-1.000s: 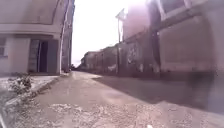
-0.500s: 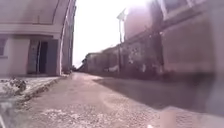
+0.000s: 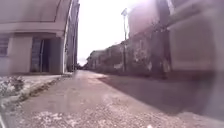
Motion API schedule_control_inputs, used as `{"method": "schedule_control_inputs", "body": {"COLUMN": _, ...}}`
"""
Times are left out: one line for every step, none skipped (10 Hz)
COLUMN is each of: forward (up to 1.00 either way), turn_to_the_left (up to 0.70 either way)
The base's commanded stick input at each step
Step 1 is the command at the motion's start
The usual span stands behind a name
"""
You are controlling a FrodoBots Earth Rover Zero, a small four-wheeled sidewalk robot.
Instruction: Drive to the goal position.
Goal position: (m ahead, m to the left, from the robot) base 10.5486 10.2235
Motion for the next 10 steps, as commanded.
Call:
{"method": "schedule_control_inputs", "body": {"forward": 0.45, "turn_to_the_left": 0.27}}
{"method": "schedule_control_inputs", "body": {"forward": 0.45, "turn_to_the_left": 0.27}}
{"method": "schedule_control_inputs", "body": {"forward": 0.45, "turn_to_the_left": 0.26}}
{"method": "schedule_control_inputs", "body": {"forward": 0.45, "turn_to_the_left": 0.08}}
{"method": "schedule_control_inputs", "body": {"forward": 0.45, "turn_to_the_left": 0.00}}
{"method": "schedule_control_inputs", "body": {"forward": 0.45, "turn_to_the_left": 0.00}}
{"method": "schedule_control_inputs", "body": {"forward": 0.45, "turn_to_the_left": 0.00}}
{"method": "schedule_control_inputs", "body": {"forward": 0.45, "turn_to_the_left": 0.00}}
{"method": "schedule_control_inputs", "body": {"forward": 0.45, "turn_to_the_left": 0.00}}
{"method": "schedule_control_inputs", "body": {"forward": 0.45, "turn_to_the_left": 0.00}}
